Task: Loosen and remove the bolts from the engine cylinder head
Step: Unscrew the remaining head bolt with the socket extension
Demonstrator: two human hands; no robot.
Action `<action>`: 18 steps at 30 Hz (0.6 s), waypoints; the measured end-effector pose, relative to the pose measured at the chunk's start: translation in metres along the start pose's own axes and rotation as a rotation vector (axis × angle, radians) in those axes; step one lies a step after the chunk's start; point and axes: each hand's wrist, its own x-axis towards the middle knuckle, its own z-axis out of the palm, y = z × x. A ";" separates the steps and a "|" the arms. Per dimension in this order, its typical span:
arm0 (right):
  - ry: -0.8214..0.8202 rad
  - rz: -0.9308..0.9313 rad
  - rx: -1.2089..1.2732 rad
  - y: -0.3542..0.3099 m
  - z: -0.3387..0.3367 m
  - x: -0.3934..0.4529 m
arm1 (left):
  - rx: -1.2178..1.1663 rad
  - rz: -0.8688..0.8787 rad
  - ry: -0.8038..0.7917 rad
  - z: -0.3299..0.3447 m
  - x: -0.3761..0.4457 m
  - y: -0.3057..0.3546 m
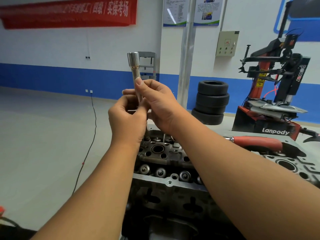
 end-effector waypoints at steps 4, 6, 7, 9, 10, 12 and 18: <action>0.031 0.029 -0.044 -0.005 -0.001 0.000 | -0.057 -0.092 -0.064 0.003 -0.003 0.004; 0.041 0.029 -0.046 -0.005 -0.001 0.000 | -0.012 -0.078 -0.059 0.004 -0.002 0.003; 0.040 0.025 -0.035 -0.004 -0.001 0.000 | 0.011 -0.055 -0.047 0.004 -0.001 0.003; 0.027 0.002 0.006 -0.003 -0.001 -0.001 | 0.040 -0.007 -0.024 0.003 0.000 0.001; 0.019 -0.004 0.034 -0.002 0.000 -0.002 | 0.052 0.010 -0.017 0.002 0.000 0.001; 0.011 -0.005 0.059 -0.001 0.000 -0.002 | 0.037 -0.007 -0.032 0.003 -0.001 0.000; 0.055 0.035 -0.022 -0.005 -0.003 -0.002 | 0.029 -0.084 -0.083 0.004 -0.002 0.001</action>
